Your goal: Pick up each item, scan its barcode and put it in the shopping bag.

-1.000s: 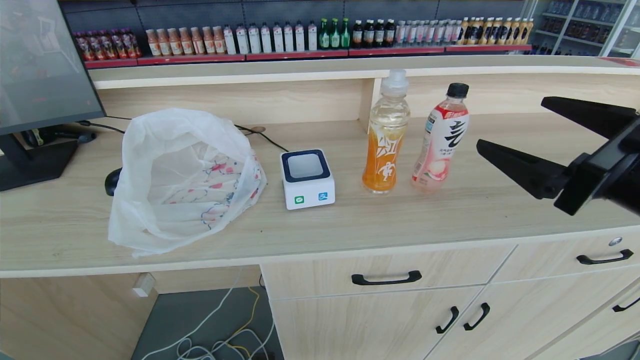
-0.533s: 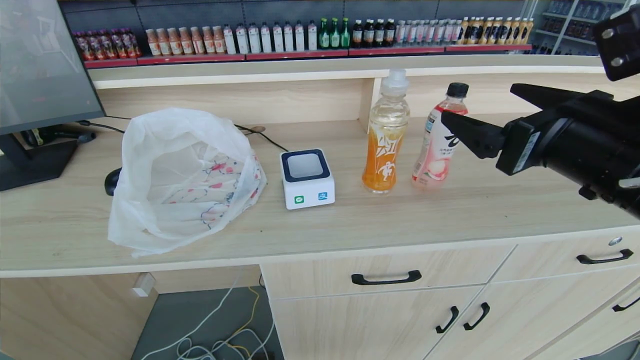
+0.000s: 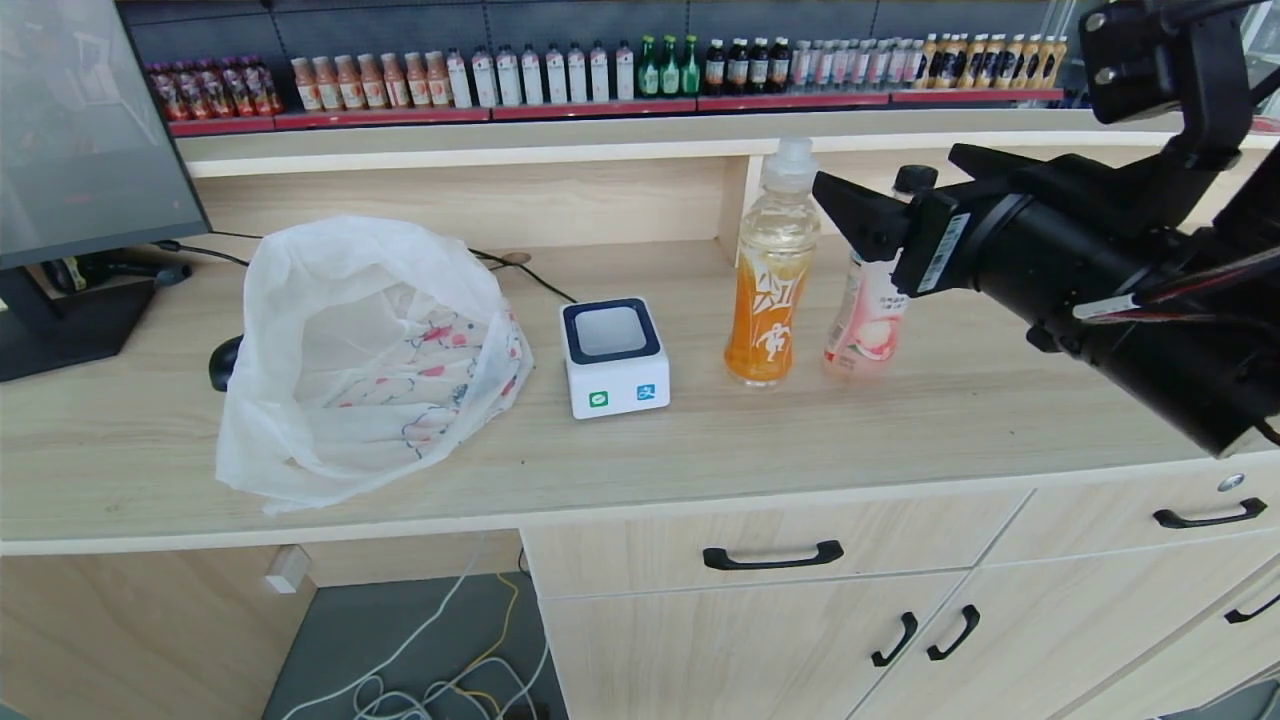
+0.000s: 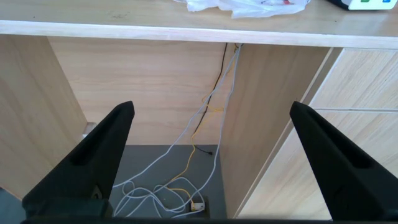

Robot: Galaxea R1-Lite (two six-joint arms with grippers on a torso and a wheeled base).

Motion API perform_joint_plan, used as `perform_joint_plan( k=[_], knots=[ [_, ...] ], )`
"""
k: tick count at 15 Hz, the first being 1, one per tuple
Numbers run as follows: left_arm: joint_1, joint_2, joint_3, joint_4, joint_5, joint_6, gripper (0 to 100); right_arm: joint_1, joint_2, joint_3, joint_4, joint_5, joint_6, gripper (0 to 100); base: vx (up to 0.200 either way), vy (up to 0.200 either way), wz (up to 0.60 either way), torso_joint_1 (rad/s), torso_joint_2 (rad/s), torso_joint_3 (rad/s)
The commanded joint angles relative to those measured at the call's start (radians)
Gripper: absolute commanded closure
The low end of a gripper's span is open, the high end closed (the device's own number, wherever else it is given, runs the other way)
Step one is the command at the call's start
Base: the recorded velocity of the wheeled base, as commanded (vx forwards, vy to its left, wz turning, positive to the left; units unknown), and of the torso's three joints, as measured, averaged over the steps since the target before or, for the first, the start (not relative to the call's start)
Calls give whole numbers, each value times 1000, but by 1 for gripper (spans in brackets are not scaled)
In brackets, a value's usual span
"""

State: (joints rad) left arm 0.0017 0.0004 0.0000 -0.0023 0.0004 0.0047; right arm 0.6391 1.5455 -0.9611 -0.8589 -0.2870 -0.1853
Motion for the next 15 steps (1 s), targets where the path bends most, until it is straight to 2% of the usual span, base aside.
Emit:
perform_joint_plan(
  k=[1,7,9,15],
  knots=[
    [0,0,0,-1,1,0,0,1,70,4,-35,-4,21,0,0,0,0,0,0,0],
    [0,0,0,-1,1,0,0,1,139,-54,-40,-15,55,0,0,0,0,0,0,0],
    [0,0,0,-1,1,0,0,1,179,-93,-40,-34,112,0,0,0,0,0,0,0],
    [0,0,0,-1,1,0,0,-3,257,-194,-37,-29,116,0,0,0,0,0,0,0]
  ],
)
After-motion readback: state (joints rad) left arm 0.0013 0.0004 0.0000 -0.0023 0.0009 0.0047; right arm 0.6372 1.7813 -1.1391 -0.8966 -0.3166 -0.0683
